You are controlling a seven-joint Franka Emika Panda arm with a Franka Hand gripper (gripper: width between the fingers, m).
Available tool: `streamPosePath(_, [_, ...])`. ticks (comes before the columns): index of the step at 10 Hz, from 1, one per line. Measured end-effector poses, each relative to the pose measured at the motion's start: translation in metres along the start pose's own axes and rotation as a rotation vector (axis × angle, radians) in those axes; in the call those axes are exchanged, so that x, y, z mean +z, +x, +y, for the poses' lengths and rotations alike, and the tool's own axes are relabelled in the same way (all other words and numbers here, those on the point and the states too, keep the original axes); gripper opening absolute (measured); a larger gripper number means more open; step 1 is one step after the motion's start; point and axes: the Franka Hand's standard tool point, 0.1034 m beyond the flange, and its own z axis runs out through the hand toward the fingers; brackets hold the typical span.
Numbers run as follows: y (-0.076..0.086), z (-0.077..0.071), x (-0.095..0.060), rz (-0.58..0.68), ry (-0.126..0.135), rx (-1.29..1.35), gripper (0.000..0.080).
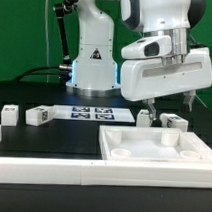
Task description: Assemble square table
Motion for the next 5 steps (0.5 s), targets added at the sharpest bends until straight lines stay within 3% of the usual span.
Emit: streamPosePath(5, [-0.0004,-0.0050,0.0012,-0.021,0.011,0.046,0.0649])
